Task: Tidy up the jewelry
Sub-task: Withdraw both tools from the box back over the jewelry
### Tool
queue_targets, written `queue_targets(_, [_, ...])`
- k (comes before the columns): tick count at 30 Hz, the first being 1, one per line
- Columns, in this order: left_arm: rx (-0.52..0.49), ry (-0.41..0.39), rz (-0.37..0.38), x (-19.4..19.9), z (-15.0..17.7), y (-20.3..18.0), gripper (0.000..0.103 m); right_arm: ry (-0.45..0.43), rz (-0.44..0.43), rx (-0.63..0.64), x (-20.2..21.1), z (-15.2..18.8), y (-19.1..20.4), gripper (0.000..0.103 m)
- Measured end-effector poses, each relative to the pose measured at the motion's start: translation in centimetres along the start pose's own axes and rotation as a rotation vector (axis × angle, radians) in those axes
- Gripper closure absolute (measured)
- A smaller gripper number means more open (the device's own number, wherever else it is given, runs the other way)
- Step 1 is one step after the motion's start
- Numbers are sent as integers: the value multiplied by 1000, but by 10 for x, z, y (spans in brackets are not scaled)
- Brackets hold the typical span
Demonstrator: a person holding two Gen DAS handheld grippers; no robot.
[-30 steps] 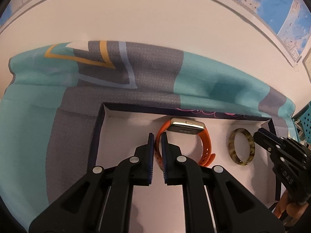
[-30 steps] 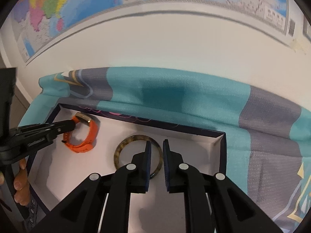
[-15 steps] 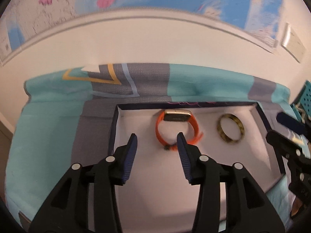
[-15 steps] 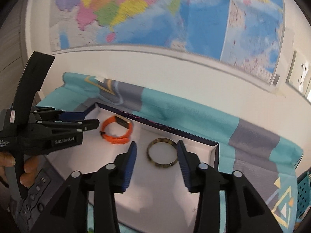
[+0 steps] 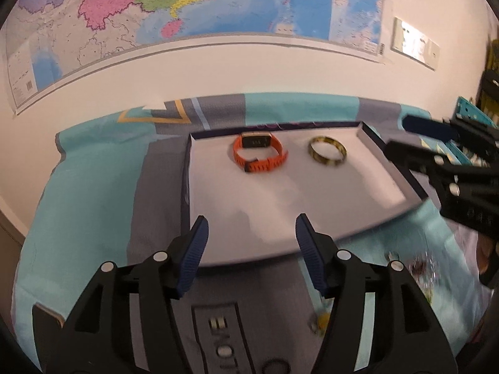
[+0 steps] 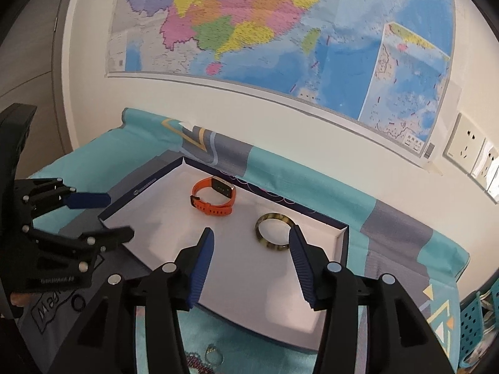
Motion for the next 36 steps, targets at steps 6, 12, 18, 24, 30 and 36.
queue_targets(6, [-23, -1, 16, 14, 21, -7, 43, 6, -20, 7, 10, 15, 7, 47])
queue_targets(12, [-63, 4, 48, 27, 41, -14, 42, 61, -65, -30, 16, 48, 2, 47])
queue_targets(18, [-91, 14, 73, 35, 62, -21, 41, 142, -79, -94, 20, 92, -12, 48])
queue_targets(24, [-117, 29, 93, 38, 79, -29, 41, 189, -100, -174, 25, 123, -23, 50])
queue_targets(30, [-124, 46, 106, 39, 91, -33, 40, 209, -128, -217, 33, 140, -23, 51])
queue_targets(36, [-127, 52, 109, 41, 95, -34, 40, 202, -175, -204, 42, 142, -7, 59])
Point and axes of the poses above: each gripper's, at about its wrist camera, not at the fingertips, and x roughly against the way its jaws point, y to its left, z to its underside, the point moved 9 cm from there along -x, roughly the way its jaws point, and after that the axes turned 2 degrees about z, right-handed, at the moved point
